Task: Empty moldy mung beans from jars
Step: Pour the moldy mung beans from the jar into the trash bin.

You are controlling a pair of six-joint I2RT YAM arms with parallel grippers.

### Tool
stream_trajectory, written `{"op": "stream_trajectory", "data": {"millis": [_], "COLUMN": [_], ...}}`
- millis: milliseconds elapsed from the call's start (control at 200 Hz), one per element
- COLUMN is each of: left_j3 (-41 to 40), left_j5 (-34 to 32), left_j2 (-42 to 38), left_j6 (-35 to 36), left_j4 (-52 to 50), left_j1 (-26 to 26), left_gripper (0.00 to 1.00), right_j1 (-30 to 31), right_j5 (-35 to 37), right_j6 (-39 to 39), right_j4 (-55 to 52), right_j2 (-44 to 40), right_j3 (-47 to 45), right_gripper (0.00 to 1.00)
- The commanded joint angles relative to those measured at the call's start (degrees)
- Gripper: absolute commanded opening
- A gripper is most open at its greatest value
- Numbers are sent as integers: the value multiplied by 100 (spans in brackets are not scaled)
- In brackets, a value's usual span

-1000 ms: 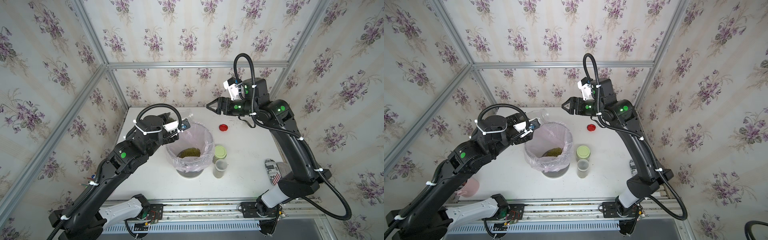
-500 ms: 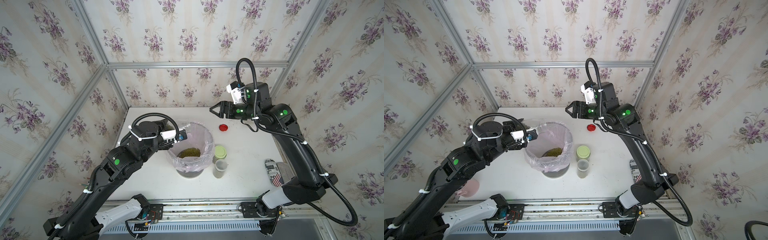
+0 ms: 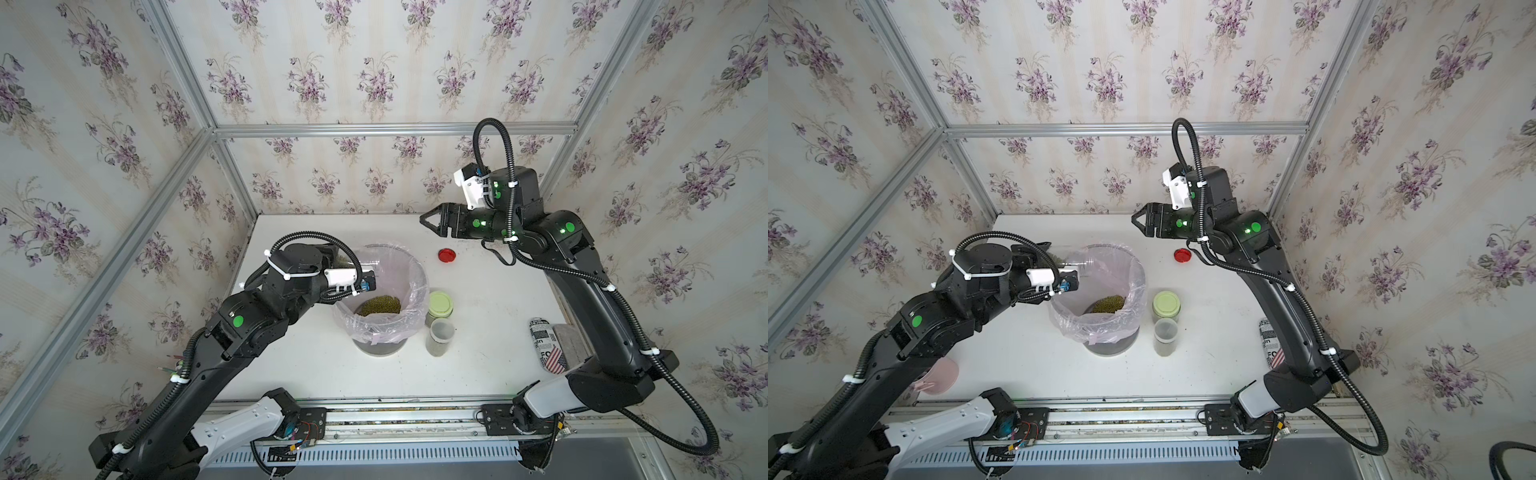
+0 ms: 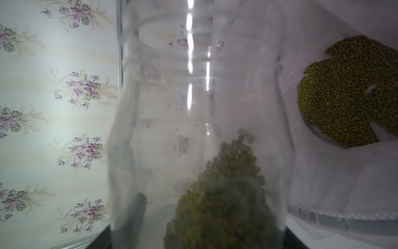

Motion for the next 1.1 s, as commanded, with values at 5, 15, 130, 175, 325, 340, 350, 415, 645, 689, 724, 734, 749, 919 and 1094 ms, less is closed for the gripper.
{"op": "stream_trajectory", "data": {"millis": [5, 15, 130, 175, 325, 340, 350, 415, 645, 689, 724, 734, 749, 919, 1094], "left_j3": [37, 33, 30, 53, 110, 107, 104, 104, -78, -81, -106, -114, -117, 0, 4], "left_j5": [-44, -38, -55, -93, -80, -75, -78, -71, 288, 256, 246, 246, 254, 388, 351], "left_j2": [1, 5, 20, 35, 20, 16, 11, -20, -228, -219, -218, -219, -215, -109, -126], "left_j6": [249, 253, 326, 358, 470, 491, 500, 552, 735, 771, 818, 831, 853, 939, 1036], "left_j4": [149, 144, 157, 158, 152, 158, 155, 152, 160, 162, 165, 161, 166, 201, 200], "left_j1": [27, 30, 44, 55, 90, 96, 98, 130, 409, 436, 450, 457, 459, 477, 477], "left_gripper": [41, 41, 40, 40, 39, 39, 39, 39, 40, 40, 40, 39, 39, 39, 39], "right_j1": [-110, -106, -110, -110, -110, -110, -110, -115, -110, -110, -110, -110, -110, -110, -110], "right_j5": [157, 161, 192, 189, 197, 201, 200, 190, 26, -27, -40, -40, -42, 99, 150], "right_j6": [7, 4, 9, 0, -11, -17, -17, -33, -441, -489, -505, -507, -522, -653, -701], "right_j4": [198, 197, 215, 215, 232, 245, 244, 259, 176, 195, 221, 222, 242, 416, 511], "right_j2": [-94, -102, -150, -159, -196, -207, -205, -223, -143, -152, -168, -173, -189, -317, -447], "right_j3": [-102, -103, -201, -212, -271, -276, -279, -301, -219, -230, -234, -242, -263, -536, -748], "right_gripper": [81, 81, 81, 81, 81, 81, 81, 81, 80, 80, 80, 80, 80, 80, 80]}}
